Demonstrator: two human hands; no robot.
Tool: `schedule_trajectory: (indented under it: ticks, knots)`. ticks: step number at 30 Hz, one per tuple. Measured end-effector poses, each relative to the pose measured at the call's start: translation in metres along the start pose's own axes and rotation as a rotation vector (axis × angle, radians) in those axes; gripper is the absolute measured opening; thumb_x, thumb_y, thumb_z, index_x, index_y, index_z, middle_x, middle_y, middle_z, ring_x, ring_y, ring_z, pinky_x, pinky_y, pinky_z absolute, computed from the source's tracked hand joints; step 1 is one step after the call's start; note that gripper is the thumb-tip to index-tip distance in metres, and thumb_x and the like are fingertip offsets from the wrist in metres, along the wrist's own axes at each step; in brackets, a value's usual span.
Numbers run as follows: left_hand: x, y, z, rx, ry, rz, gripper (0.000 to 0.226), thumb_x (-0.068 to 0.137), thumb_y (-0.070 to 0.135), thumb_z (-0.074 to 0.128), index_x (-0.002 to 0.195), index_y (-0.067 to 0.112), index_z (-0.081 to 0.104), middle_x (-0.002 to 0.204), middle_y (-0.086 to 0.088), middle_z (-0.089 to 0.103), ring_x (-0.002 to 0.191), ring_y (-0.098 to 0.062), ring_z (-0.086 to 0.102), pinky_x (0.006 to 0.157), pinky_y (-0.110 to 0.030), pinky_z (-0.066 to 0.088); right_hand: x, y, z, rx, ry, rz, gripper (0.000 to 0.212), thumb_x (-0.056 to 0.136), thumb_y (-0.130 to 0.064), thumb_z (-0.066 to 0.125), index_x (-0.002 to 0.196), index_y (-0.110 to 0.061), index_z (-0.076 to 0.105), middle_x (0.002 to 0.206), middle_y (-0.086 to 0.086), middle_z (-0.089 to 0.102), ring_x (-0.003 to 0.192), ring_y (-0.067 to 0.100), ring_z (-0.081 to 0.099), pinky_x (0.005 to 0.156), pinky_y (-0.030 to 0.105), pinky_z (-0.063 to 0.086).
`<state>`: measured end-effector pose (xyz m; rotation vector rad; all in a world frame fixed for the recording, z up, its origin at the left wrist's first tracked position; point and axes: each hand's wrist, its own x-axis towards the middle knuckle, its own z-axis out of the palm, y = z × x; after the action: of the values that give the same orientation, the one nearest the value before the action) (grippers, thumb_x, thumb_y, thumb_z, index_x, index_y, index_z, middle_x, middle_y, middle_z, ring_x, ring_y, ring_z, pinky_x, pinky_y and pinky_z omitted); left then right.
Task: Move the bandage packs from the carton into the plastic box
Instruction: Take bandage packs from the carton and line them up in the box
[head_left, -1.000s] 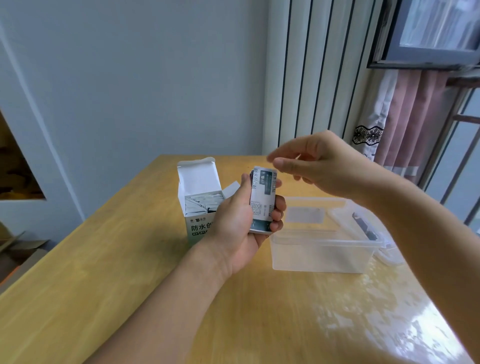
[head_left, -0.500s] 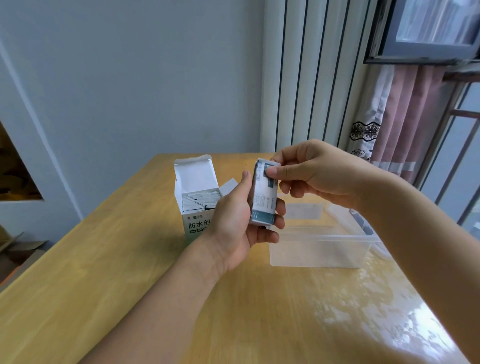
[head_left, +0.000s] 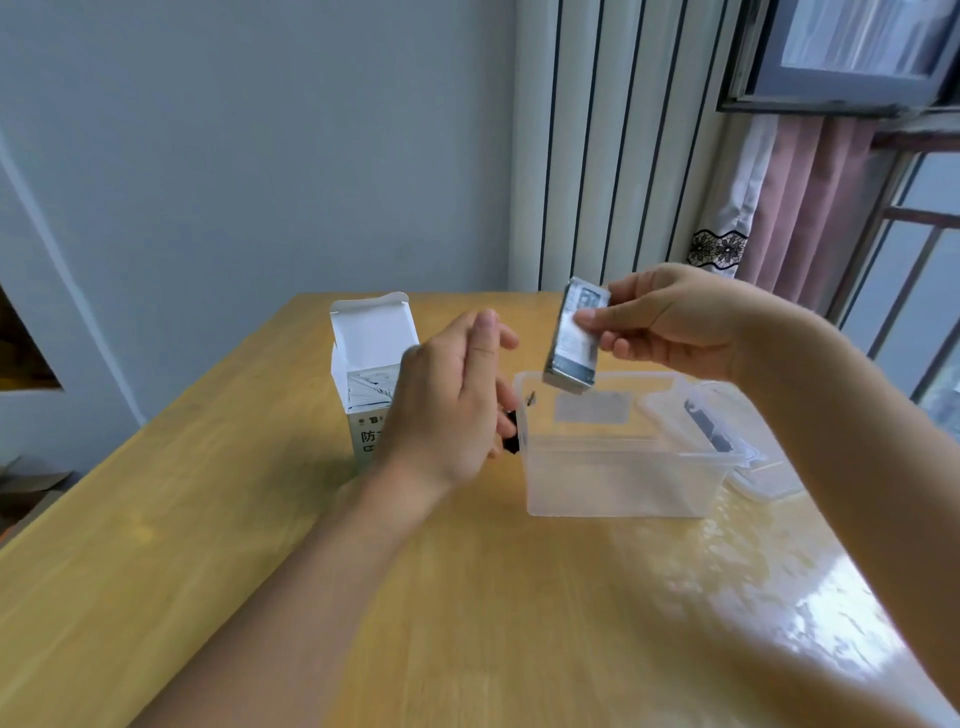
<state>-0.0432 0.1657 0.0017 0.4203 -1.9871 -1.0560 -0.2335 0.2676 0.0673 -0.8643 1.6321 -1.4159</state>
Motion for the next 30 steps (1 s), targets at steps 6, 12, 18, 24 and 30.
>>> schedule_trajectory:
  ticks: [6, 12, 18, 24, 30]
  knots:
    - [0.001, -0.019, 0.006, 0.332, -0.106, -0.028, 0.035, 0.101, 0.03, 0.051, 0.074, 0.009, 0.061, 0.061, -0.008, 0.064, 0.055, -0.03, 0.061, 0.052, -0.047, 0.056, 0.02, 0.04, 0.009, -0.588, 0.074, 0.152, 0.011, 0.085, -0.002, 0.075, 0.096, -0.002, 0.073, 0.086, 0.014, 0.074, 0.063, 0.014, 0.067, 0.061, 0.021, 0.059]
    - [-0.002, -0.034, 0.021, 0.236, -0.175, -0.151, 0.02, 0.095, 0.016, 0.059, 0.078, 0.008, 0.053, 0.062, -0.012, 0.067, 0.045, -0.028, 0.066, 0.043, -0.043, 0.056, 0.033, 0.061, 0.024, -0.723, -0.01, 0.234, 0.024, 0.084, -0.007, 0.078, 0.107, -0.001, 0.074, 0.096, 0.012, 0.073, 0.075, 0.017, 0.068, 0.07, 0.024, 0.06]
    - [-0.004, -0.029, 0.023, 0.177, -0.204, -0.154, 0.011, 0.097, 0.011, 0.057, 0.088, 0.008, 0.052, 0.061, -0.012, 0.068, 0.043, -0.028, 0.065, 0.037, -0.032, 0.05, 0.023, 0.057, 0.038, -1.287, -0.079, 0.234, 0.04, 0.082, -0.018, 0.074, 0.122, -0.018, 0.067, 0.103, 0.0, 0.071, 0.091, 0.018, 0.069, 0.078, 0.029, 0.057]
    - [-0.004, -0.029, 0.022, 0.153, -0.206, -0.173, 0.011, 0.099, 0.013, 0.057, 0.089, 0.009, 0.052, 0.061, -0.01, 0.066, 0.045, -0.028, 0.066, 0.039, -0.034, 0.053, 0.019, 0.054, 0.045, -1.48, -0.103, 0.206, 0.055, 0.074, -0.043, 0.081, 0.121, -0.019, 0.067, 0.11, 0.0, 0.07, 0.102, 0.022, 0.068, 0.093, 0.04, 0.057]
    - [-0.004, -0.028, 0.023, 0.137, -0.209, -0.189, 0.012, 0.099, 0.013, 0.057, 0.088, 0.009, 0.052, 0.06, -0.009, 0.063, 0.044, -0.026, 0.064, 0.039, -0.032, 0.052, 0.012, 0.047, 0.047, -1.505, -0.187, 0.212, 0.056, 0.077, -0.037, 0.082, 0.126, -0.019, 0.063, 0.113, 0.0, 0.069, 0.106, 0.022, 0.066, 0.094, 0.035, 0.055]
